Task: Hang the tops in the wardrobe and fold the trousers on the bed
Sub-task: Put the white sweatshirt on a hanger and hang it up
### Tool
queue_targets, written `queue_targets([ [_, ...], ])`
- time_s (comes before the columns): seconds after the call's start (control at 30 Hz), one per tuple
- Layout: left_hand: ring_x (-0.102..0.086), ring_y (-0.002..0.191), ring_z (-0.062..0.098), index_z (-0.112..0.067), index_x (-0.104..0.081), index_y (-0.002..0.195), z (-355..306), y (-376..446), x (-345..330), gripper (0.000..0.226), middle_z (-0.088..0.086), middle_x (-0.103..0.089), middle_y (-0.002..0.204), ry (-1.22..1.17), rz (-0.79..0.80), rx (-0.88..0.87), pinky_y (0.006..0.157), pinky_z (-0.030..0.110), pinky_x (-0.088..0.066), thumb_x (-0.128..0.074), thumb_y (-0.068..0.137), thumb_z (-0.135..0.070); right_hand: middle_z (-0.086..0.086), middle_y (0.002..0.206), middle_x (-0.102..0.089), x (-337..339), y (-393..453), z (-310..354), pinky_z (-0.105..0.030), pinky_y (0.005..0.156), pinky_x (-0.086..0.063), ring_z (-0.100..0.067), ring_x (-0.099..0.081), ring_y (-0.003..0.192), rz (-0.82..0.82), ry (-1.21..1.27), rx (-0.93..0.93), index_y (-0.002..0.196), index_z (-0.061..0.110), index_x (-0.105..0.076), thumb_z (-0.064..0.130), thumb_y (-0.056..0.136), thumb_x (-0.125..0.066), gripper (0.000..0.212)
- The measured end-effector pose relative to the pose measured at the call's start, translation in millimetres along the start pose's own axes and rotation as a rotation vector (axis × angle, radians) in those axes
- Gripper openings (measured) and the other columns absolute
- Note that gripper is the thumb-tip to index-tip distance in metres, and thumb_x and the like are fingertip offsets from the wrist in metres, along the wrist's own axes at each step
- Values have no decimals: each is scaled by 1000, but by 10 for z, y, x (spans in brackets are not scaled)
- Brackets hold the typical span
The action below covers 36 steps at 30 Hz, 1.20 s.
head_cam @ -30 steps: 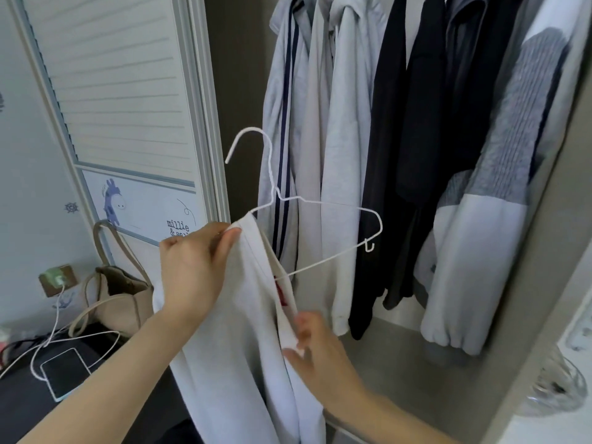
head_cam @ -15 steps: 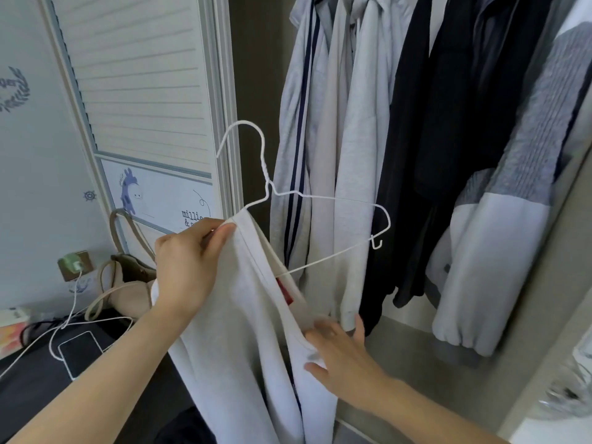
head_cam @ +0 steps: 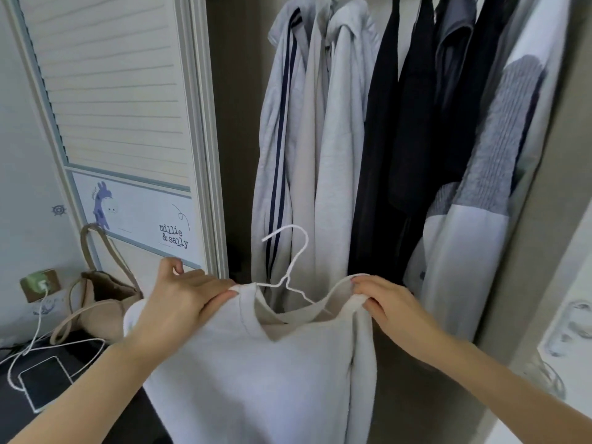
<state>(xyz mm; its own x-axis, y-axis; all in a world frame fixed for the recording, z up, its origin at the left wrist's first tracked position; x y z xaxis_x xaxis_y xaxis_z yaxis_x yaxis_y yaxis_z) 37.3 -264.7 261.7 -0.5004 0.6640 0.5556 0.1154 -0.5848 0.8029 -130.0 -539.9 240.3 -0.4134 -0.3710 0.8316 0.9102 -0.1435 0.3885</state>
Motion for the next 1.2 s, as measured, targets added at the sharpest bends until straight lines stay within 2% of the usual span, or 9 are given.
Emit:
queue_targets([
  [0.13, -59, 61, 16, -23, -72, 85, -387, 249, -96, 35, -11, -69, 75, -86, 11, 25, 76, 37, -32, -46, 99, -41, 6, 85, -54, -12, 53, 505, -26, 70, -45, -10, -54, 78, -36, 252, 53, 92, 26, -51, 23, 102, -39, 16],
  [0.3, -56, 61, 13, -22, -68, 87, -172, 190, -64, 43, -10, -67, 75, -188, 53, 123, 77, 35, -28, -37, 101, -48, -5, 68, -50, 368, -20, 413, -24, 55, -36, -9, -44, 58, -272, 329, 21, 85, 22, -50, 13, 98, -45, 17],
  [0.43, -39, 78, -4, -36, -57, 83, -113, 217, 4, 26, -17, -55, 66, -352, 3, 388, 73, 34, -24, -41, 100, -47, 6, 80, -52, 712, 15, 280, -18, 55, -38, -8, -45, 56, -312, 227, 73, 99, 23, -52, 6, 82, -55, 25],
  [0.53, -49, 88, 26, -41, -51, 81, 44, 243, -34, 23, -12, -55, 67, -489, 14, 598, 82, 44, -39, -39, 98, -53, 12, 96, -51, 985, 36, 196, -25, 53, -44, -18, -50, 57, -273, 172, 19, 115, 36, -47, 2, 76, -56, 52],
  [0.7, -55, 81, 34, -46, -51, 91, 226, 350, 88, 16, -5, -61, 68, -494, -71, 667, 81, 54, -48, -38, 95, -55, 11, 96, -66, 1186, -27, 85, -28, 77, -51, -10, -63, 87, 7, 255, -134, 105, 31, -63, 30, 89, -64, 15],
  [0.8, -56, 82, 30, -39, -52, 88, 211, 423, 93, 15, -2, -62, 70, -534, -86, 689, 84, 55, -47, -45, 100, -45, 7, 65, -50, 1148, -18, 195, -25, 59, -39, -7, -47, 61, -53, 160, -130, 77, 9, -56, 75, 77, -46, 66],
  [0.93, -57, 78, 20, -34, -57, 84, 202, 498, 113, 19, 1, -62, 70, -566, -41, 678, 87, 49, -47, -46, 96, -45, -3, 66, -44, 1138, 7, 277, -32, 61, -34, -17, -42, 64, -70, 296, -162, 70, -2, -46, 31, 97, -45, 43],
  [1.07, -50, 92, 14, -28, -60, 98, 282, 726, 79, 29, -7, -58, 95, -346, 179, 662, 95, 39, -23, -38, 98, -47, -5, 71, -69, 1246, 39, 371, -19, 57, -50, -13, -65, 62, -83, 682, -386, 67, 12, -74, 26, 94, -52, 38],
  [1.2, -49, 123, 24, -28, -50, 138, 353, 1045, 95, 38, 0, -47, 144, -366, 229, 754, 109, 48, -22, -38, 103, -38, -11, 88, -74, 1514, 229, 610, -29, 67, -52, -20, -70, 74, -107, 772, -474, 88, 7, -75, 32, 92, -58, 31],
])
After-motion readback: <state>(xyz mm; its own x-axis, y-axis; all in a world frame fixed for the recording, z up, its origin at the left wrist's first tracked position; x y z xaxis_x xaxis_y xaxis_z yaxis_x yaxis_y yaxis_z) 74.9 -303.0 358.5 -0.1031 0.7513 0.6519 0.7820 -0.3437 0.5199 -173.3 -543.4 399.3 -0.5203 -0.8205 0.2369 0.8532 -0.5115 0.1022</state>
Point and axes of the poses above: each hand's wrist, its own y-axis towards the middle knuckle, its own x-axis out of the back of the hand, z = x × y, the point moved 4 cm from there along y, towards the middle knuckle
